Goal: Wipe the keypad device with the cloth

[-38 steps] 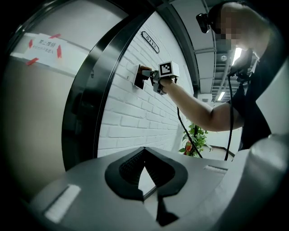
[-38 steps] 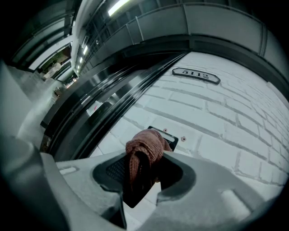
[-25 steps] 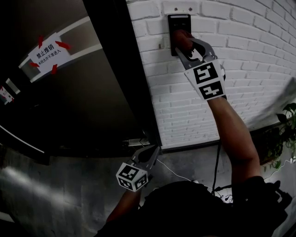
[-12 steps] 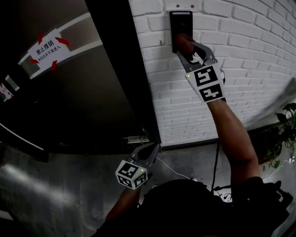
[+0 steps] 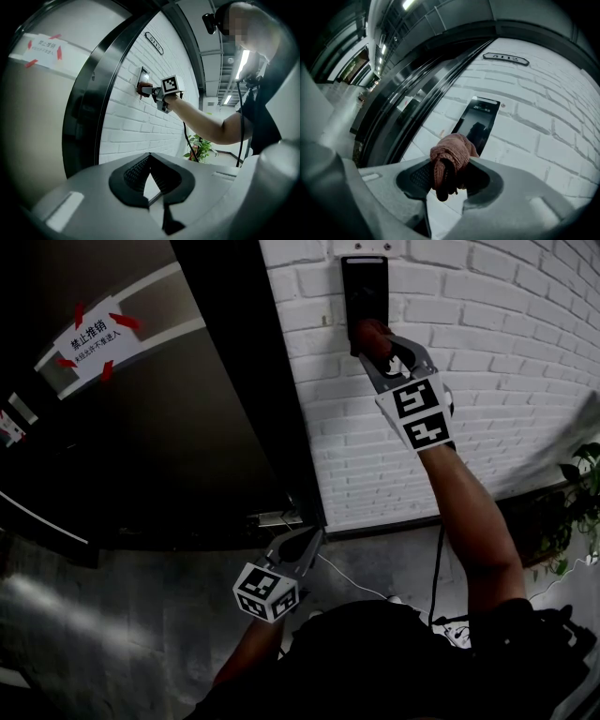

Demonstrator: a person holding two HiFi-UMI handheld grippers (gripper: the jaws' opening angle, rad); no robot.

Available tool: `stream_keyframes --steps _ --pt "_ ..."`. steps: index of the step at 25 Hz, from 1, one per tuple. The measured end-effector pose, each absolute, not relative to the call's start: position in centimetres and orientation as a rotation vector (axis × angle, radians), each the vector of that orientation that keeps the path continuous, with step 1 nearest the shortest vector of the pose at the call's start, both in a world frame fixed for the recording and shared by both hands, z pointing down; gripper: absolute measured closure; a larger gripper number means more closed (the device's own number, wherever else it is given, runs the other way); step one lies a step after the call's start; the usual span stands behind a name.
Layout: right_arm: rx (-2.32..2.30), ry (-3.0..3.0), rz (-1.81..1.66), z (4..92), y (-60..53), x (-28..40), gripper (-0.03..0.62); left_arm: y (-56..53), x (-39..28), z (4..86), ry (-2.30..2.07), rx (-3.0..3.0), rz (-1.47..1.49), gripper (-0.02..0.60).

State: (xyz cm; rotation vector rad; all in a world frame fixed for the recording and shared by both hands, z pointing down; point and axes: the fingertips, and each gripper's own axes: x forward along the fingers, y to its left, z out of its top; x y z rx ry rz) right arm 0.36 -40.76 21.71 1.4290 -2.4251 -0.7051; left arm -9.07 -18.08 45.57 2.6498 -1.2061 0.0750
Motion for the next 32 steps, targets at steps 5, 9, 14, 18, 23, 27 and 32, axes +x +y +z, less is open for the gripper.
stream_keyframes --steps 5,9,14,18,23,27,32 --pt "1.430 -2.409 -0.687 22.5 -40.8 0.4 0.453 -17.8 -9.3 45.7 -1.198 2.653 0.078 0.565" --pt "1.426 -2.382 -0.674 23.3 -41.0 0.4 0.453 -17.8 -10.0 45.6 -1.197 2.657 0.075 0.565" --pt "1.433 -2.353 -0.653 23.9 -41.0 0.4 0.453 -17.4 -10.8 45.3 -1.180 2.664 0.069 0.565" --pt "1.446 -2.328 -0.617 24.4 -41.0 0.3 0.453 -16.7 -10.9 45.2 -1.127 2.671 0.070 0.565" --pt "1.429 -2.320 -0.517 26.1 -40.0 0.3 0.453 -16.0 -11.6 45.1 -1.070 2.689 0.062 0.565" --pt "1.419 -2.320 -0.434 28.7 -37.4 1.1 0.453 -15.2 -11.6 45.7 -0.984 2.701 0.080 0.565" --pt "1.374 -2.426 -0.264 33.0 -32.2 1.7 0.451 -14.8 -10.9 46.5 -0.921 2.721 0.104 0.565"
